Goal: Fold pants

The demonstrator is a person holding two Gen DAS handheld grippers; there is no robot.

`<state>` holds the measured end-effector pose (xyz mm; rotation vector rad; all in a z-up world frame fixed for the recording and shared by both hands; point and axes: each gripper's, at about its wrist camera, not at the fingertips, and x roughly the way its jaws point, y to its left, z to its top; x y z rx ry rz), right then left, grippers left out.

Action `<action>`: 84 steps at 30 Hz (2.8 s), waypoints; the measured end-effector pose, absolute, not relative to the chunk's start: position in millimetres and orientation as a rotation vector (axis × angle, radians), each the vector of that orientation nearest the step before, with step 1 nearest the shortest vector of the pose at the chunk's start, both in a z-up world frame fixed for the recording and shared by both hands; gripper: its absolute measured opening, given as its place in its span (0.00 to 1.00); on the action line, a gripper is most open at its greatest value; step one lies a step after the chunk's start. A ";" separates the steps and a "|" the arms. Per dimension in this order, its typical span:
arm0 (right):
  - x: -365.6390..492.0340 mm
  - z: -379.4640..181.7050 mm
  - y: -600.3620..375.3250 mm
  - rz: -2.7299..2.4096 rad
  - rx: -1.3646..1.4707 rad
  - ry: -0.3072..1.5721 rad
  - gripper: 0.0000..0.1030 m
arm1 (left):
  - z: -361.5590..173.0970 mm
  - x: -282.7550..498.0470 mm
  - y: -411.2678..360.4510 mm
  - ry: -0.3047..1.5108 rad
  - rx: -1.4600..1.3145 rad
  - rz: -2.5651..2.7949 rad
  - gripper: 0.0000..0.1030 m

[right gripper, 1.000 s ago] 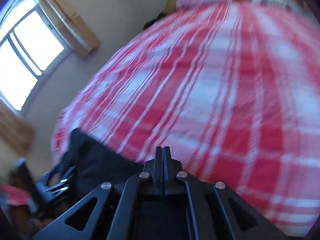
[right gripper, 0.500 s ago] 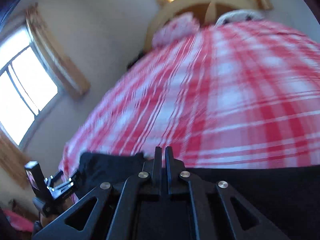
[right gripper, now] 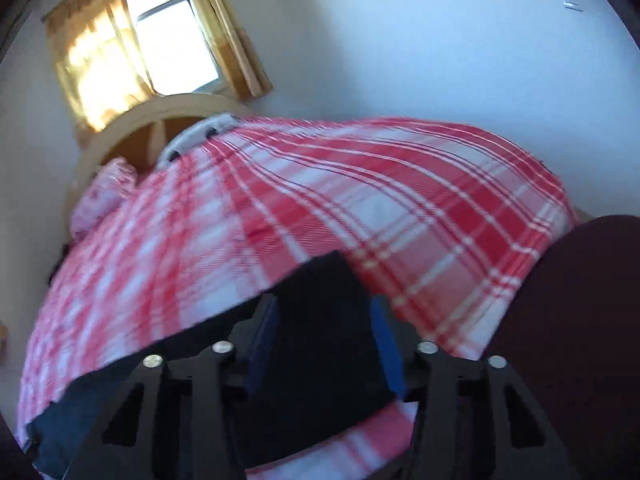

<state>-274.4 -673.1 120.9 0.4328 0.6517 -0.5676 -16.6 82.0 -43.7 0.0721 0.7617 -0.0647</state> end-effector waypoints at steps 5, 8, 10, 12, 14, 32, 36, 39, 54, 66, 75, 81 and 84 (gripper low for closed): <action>-237.0 90.9 -701.9 -0.526 0.398 0.771 0.29 | -59.0 -22.2 66.3 0.814 0.191 -0.013 0.94; -219.8 90.9 -698.1 -0.496 0.342 0.759 0.29 | -61.1 -27.8 71.3 0.811 0.161 0.000 0.94; -213.1 90.9 -704.1 -0.462 0.355 0.750 0.29 | -60.4 -27.1 71.9 0.823 0.151 0.006 0.94; -221.3 93.0 -720.6 -0.405 0.465 0.713 0.29 | -57.7 -27.8 71.5 0.825 0.165 0.005 0.94; -245.2 96.5 -736.6 -0.392 0.613 0.655 0.32 | -55.1 -29.4 71.3 0.813 0.175 0.014 0.94; -298.3 71.7 -679.6 -0.404 0.625 0.748 0.70 | -42.7 -30.0 72.6 0.792 0.110 -0.027 0.94; -296.6 70.5 -666.9 -0.441 0.577 0.770 0.33 | -42.4 -28.2 80.7 0.797 0.072 -0.023 0.94; -308.9 64.0 -683.5 -0.415 0.705 0.709 0.14 | -41.5 -30.0 83.6 0.786 0.073 -0.025 0.94; -255.6 173.5 -491.8 0.048 0.375 0.611 0.09 | -44.1 -24.8 128.9 0.782 -0.022 0.037 0.94; -213.4 72.1 -239.4 0.331 -0.152 0.745 0.11 | -52.2 -24.9 152.9 0.788 -0.033 0.053 0.94; -239.8 64.7 -225.9 0.561 -0.085 0.766 0.68 | -57.4 -17.0 146.6 0.804 -0.030 0.004 0.94; -241.7 99.8 -279.3 0.542 0.155 0.693 0.67 | -45.6 -20.5 128.7 0.769 0.015 -0.069 0.94; -230.6 109.0 -328.9 0.349 0.221 0.681 0.67 | -28.7 -27.4 108.1 0.740 0.017 -0.194 0.94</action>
